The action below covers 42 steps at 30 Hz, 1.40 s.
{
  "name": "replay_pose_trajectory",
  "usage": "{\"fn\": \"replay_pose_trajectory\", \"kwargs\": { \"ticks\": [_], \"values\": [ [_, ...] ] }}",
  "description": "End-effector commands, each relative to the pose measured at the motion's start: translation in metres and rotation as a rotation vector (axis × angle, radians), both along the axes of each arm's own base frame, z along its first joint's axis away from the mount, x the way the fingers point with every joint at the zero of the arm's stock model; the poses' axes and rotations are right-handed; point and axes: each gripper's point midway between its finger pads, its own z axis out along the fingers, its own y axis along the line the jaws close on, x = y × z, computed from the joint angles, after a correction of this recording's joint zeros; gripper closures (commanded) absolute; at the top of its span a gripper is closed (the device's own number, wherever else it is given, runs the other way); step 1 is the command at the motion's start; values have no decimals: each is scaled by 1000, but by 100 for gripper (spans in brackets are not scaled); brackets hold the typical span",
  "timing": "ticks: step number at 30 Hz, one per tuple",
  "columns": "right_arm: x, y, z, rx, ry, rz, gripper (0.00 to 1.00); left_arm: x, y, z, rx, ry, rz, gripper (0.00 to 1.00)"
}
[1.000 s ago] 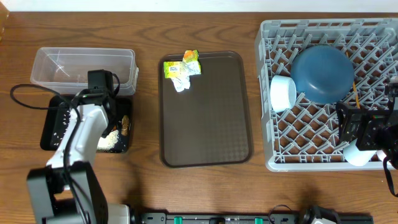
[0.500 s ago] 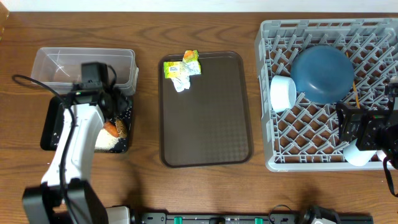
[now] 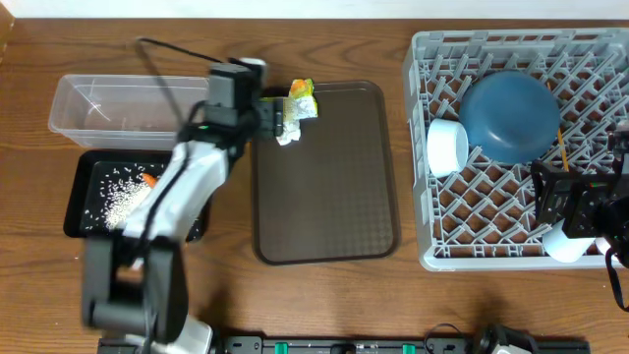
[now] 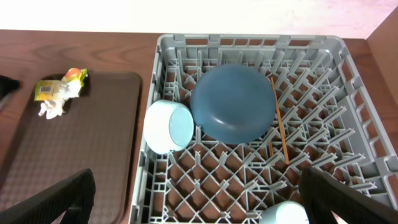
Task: Sort waste into correct bins and load items into the dishwasher rack
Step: 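Grasp the yellow snack wrapper with left gripper from the brown tray, then drop the wrapper into the clear plastic bin with left gripper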
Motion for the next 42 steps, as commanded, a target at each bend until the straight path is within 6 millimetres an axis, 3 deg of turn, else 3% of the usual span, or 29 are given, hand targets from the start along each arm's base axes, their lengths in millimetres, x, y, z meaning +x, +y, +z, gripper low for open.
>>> {"fn": "replay_pose_trajectory", "kwargs": {
  "ticks": [1,6,14,15,16,17,19,26,28,29,32,34,36,39,42],
  "values": [
    [0,5,2,16,-8,13,1,14,-4,-30,58,-2,-33,19],
    [0,5,2,16,-8,13,1,33,-19,-59,51,-40,-53,19],
    [0,5,2,16,-8,14,1,32,-21,-97,62,9,-60,19],
    [0,5,2,16,-8,14,1,32,-21,-96,62,8,-60,26],
    [0,5,2,16,-8,13,1,33,-22,-94,60,4,-59,35],
    [0,5,2,16,-8,13,1,32,-22,-92,59,1,-59,50],
    [0,5,2,16,-8,13,1,30,-21,-81,37,7,-37,65],
    [0,5,2,16,-8,13,1,6,-20,-14,2,-6,-44,66],
    [0,5,2,16,-8,13,1,-3,-18,2,2,-6,-44,58],
    [0,5,2,16,-8,14,1,-7,-17,8,2,-4,-45,48],
    [0,5,2,16,-8,13,1,-19,-14,16,8,15,-44,47],
    [0,5,2,16,-8,13,1,-24,-12,15,17,36,-46,74],
    [0,5,2,16,-8,14,1,-27,-9,12,34,51,-41,91],
    [0,5,2,16,-8,13,1,-24,17,18,112,28,63,94],
    [0,5,2,16,-8,13,1,-14,58,38,194,-44,209,94]
  ]
}}
